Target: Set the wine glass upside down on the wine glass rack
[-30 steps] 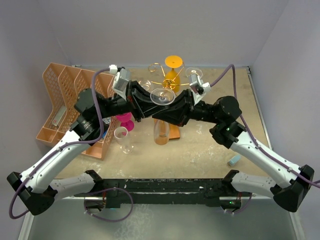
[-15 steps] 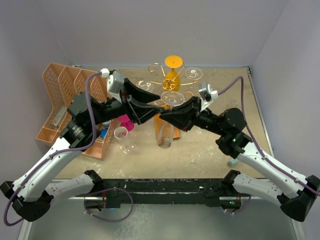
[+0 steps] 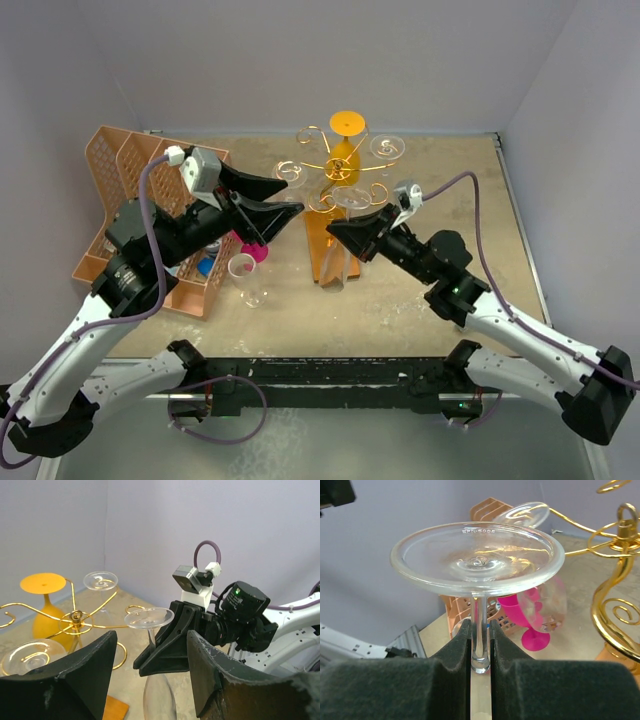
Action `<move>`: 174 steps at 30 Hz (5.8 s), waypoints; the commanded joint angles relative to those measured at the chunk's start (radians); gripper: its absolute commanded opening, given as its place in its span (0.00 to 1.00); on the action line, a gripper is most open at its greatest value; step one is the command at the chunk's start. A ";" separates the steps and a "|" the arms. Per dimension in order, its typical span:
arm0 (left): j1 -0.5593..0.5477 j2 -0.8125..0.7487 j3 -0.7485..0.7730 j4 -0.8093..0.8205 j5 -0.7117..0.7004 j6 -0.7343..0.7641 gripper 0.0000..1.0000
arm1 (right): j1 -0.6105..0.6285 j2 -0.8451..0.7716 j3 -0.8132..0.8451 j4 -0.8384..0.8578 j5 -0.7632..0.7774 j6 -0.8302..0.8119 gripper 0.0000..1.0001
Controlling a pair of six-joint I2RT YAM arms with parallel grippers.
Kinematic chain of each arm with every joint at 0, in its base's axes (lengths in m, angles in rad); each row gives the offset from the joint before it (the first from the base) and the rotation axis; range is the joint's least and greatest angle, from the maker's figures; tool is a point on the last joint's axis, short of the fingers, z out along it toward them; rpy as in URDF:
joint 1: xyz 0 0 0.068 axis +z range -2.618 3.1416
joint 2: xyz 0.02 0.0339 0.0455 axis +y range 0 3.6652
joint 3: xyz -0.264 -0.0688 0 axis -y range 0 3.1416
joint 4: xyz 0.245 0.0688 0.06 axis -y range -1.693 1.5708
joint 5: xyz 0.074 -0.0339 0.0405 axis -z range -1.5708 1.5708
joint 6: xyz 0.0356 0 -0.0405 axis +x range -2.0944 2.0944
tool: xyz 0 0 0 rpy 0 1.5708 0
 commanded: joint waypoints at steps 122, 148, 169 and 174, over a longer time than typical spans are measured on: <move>0.001 0.044 0.020 -0.023 -0.313 -0.062 0.57 | 0.017 0.165 0.042 0.159 0.219 -0.212 0.02; 0.002 0.018 0.018 -0.344 -0.655 -0.097 0.63 | 0.016 0.026 -0.024 -0.029 0.172 -0.226 0.57; 0.139 0.301 -0.089 -0.466 -0.694 -0.222 0.43 | 0.016 -0.282 0.142 -0.402 0.257 -0.070 0.57; 0.184 0.376 -0.104 -0.419 -0.636 -0.228 0.41 | 0.016 -0.346 0.174 -0.413 0.320 -0.015 0.57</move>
